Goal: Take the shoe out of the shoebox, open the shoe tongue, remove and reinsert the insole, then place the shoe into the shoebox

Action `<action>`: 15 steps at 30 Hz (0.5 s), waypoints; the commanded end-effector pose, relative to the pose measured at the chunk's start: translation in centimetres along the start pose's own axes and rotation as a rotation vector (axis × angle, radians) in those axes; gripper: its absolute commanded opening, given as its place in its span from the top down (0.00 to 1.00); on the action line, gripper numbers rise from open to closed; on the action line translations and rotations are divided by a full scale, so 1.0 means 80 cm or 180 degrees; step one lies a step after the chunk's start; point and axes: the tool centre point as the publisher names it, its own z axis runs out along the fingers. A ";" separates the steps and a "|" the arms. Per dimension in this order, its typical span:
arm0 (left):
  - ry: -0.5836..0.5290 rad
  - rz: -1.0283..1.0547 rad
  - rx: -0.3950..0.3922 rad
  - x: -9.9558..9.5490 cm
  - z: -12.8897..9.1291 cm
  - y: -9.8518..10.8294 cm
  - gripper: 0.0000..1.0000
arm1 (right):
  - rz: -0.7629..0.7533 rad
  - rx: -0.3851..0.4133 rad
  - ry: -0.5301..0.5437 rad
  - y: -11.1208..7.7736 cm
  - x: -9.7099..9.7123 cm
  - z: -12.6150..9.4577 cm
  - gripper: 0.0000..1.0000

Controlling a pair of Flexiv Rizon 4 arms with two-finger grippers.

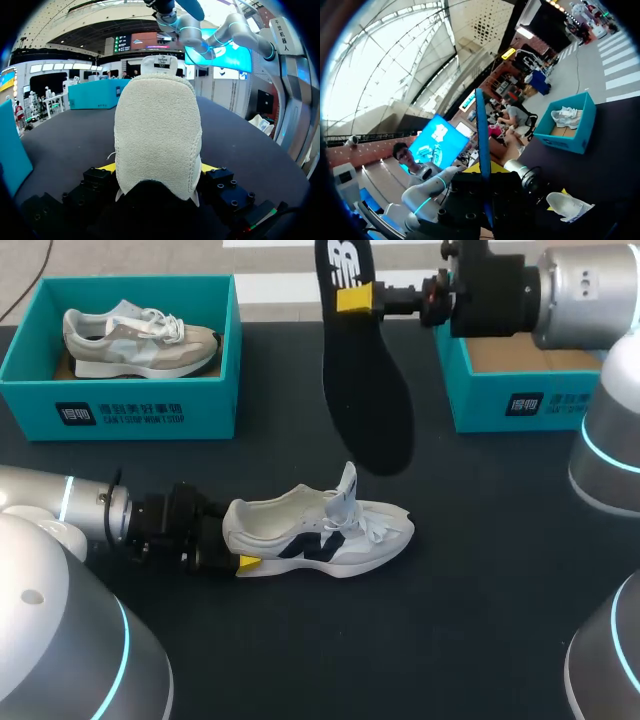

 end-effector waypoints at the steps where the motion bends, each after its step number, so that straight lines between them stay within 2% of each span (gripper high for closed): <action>1: 0.0001 -0.0002 -0.0008 0.001 0.000 0.001 1.00 | 0.0114 -0.0015 -0.0002 0.000 0.010 -0.001 1.00; 8: 0.0001 -0.0002 -0.0008 0.001 0.000 0.001 1.00 | 0.0285 -0.0224 0.0124 -0.021 0.035 -0.002 1.00; 15: 0.0001 -0.0002 -0.0008 0.001 0.000 0.001 1.00 | 0.0214 -0.0196 0.0075 -0.033 0.053 -0.003 1.00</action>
